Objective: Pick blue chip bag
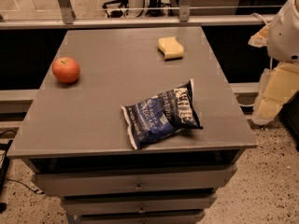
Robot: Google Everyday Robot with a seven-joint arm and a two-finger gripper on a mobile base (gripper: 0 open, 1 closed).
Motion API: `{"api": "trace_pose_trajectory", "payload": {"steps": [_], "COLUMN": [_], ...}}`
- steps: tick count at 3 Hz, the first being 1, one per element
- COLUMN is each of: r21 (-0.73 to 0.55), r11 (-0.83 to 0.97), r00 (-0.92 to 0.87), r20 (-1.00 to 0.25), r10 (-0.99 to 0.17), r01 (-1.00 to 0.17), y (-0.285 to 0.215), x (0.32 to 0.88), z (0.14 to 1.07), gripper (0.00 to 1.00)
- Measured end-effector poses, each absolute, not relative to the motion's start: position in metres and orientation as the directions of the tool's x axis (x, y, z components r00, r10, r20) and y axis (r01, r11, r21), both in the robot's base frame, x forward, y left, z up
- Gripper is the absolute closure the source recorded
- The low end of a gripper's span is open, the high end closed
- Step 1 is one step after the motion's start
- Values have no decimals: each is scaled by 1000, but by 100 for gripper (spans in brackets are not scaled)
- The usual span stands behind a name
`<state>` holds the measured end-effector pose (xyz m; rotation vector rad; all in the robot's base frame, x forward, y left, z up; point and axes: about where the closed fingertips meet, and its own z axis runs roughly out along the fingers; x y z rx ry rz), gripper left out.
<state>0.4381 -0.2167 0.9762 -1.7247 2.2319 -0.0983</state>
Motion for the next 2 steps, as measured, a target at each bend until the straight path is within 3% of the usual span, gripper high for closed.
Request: {"api": "trace_pose_trajectory", "payload": {"steps": [2], "r21": [-240], "r11": [267], "r00": [-194], "r20": [-290], "r10": [-937], "r01": [-933], "y": [-201], "x": [447], "z": [968], "gripper": [0]}}
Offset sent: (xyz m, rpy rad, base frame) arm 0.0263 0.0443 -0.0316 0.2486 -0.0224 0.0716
